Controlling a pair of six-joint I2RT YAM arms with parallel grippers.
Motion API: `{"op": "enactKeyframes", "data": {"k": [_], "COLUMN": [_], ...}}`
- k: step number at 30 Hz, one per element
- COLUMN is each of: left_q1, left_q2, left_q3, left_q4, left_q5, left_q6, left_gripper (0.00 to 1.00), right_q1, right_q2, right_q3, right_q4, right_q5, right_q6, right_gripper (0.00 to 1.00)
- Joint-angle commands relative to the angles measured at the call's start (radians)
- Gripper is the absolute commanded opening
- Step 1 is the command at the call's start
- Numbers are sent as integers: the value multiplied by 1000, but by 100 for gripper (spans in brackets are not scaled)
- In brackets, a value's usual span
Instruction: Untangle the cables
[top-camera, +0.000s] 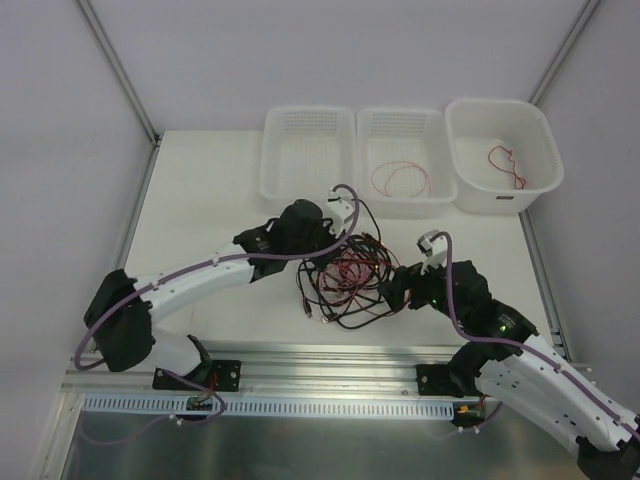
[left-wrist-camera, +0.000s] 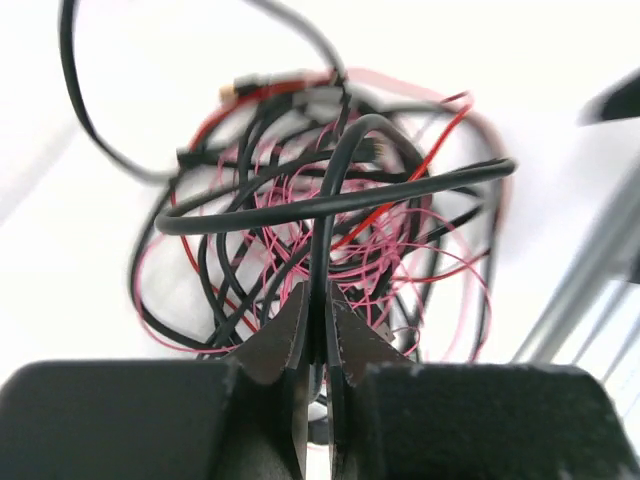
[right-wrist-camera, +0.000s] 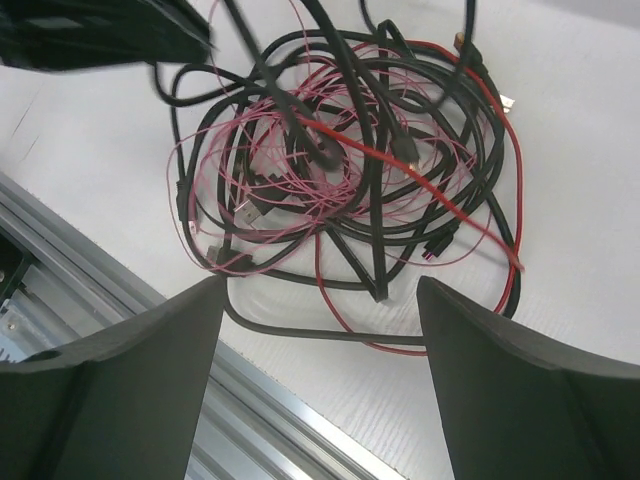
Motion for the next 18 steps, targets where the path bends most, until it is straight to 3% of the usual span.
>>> {"op": "enactKeyframes", "data": {"k": [1, 9, 18], "left_q1": [-12, -13, -12], "left_q2": [-192, -251, -191], "left_q3": [122, 382, 416], "left_q4": [-49, -301, -403], "left_q5": [-3, 100, 11], "left_q6": [-6, -23, -89], "left_gripper": [0, 0, 0], "right_q1": [5, 7, 5], "right_q2": [-8, -4, 36], "right_q3": [1, 86, 213], "right_q4": [31, 20, 66], "right_q5": [30, 34, -99], "right_q6": [14, 13, 1], "right_gripper": [82, 82, 81]}}
